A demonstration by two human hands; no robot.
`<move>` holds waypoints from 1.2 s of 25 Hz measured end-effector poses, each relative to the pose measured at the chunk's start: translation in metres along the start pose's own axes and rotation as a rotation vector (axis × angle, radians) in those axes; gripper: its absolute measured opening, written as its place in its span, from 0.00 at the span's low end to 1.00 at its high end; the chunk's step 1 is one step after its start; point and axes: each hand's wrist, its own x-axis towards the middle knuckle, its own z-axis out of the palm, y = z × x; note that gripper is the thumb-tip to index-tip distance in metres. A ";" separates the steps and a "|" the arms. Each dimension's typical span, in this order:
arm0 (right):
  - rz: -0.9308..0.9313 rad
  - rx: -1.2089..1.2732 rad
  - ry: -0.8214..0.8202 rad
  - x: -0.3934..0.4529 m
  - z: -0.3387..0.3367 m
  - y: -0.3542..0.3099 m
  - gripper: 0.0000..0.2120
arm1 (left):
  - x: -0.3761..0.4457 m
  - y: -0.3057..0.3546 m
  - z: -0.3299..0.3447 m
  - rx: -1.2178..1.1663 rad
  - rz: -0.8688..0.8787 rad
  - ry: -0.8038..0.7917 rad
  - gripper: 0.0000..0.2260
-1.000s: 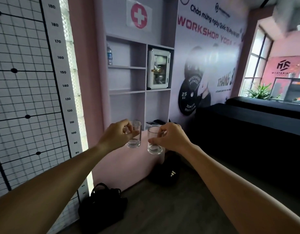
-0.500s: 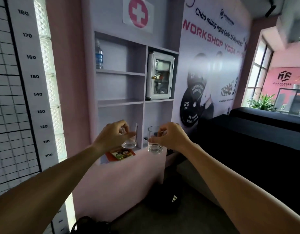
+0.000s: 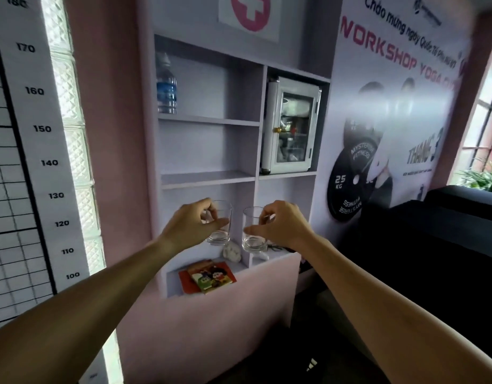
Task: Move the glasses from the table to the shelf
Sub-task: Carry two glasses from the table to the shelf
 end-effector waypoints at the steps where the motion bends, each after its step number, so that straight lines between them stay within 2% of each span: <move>1: -0.018 0.009 -0.009 0.015 0.003 0.011 0.20 | 0.009 -0.004 0.005 0.014 -0.008 0.011 0.19; 8: -0.153 0.062 -0.065 0.119 0.008 0.062 0.19 | 0.086 -0.013 0.039 0.092 -0.077 0.134 0.20; 13: -0.229 0.114 -0.067 0.184 0.018 0.073 0.19 | 0.124 -0.020 0.042 0.139 -0.076 0.268 0.16; 16: -0.267 0.142 -0.070 0.216 0.036 0.071 0.19 | 0.144 -0.033 0.034 0.195 -0.044 0.315 0.17; 21: -0.311 0.209 -0.075 0.261 0.066 0.054 0.17 | 0.174 -0.069 0.016 0.277 -0.103 0.361 0.19; 27: -0.350 0.236 -0.099 0.326 0.099 0.027 0.18 | 0.212 -0.120 -0.004 0.252 -0.117 0.357 0.11; 30: -0.349 0.243 -0.090 0.350 0.120 0.023 0.17 | 0.223 -0.136 -0.008 0.247 -0.151 0.362 0.10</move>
